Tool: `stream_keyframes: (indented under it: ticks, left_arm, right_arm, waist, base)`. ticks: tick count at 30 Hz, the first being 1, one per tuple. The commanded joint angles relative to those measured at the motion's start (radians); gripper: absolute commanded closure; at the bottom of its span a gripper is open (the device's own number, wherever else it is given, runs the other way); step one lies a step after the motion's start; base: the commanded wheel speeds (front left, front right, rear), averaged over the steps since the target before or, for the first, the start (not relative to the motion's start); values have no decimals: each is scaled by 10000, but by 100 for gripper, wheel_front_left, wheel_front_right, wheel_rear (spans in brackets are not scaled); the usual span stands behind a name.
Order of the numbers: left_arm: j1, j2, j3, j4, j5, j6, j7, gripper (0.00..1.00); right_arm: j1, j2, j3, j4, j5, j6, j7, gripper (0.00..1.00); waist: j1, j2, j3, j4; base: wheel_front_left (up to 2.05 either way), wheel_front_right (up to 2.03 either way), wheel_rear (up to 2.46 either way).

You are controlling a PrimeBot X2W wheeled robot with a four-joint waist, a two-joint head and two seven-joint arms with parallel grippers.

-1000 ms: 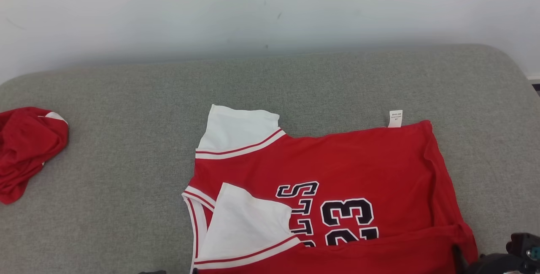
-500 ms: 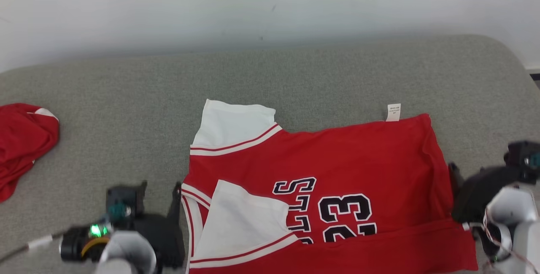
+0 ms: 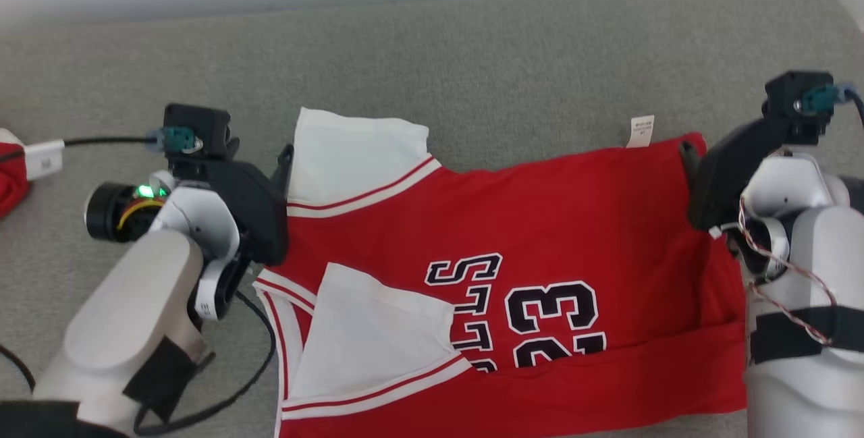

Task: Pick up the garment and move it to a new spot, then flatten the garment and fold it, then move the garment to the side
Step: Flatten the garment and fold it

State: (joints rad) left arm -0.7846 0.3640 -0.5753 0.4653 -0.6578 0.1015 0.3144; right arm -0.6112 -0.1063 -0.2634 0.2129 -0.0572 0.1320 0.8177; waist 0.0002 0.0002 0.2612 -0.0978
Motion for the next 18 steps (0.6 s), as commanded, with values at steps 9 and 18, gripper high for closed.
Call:
stream_keyframes:
  ticks: [9, 18]
  left_arm:
    - [-1872, 11, -259, 1642, 361, -750, 211, 0]
    - [-2470, -297, -472, 2724, 437, -591, 572, 6]
  right_arm:
    - [-1599, -166, 1014, 1074, -186, -27, -854, 0]
    - [-1999, -135, 1051, 1727, -185, -27, -1535, 0]
  waist:
    - [-2, -2, 1682, -879]
    - [-2, -2, 1857, -1002]
  base:
    - [0, 0, 0]
    - [0, 0, 0]
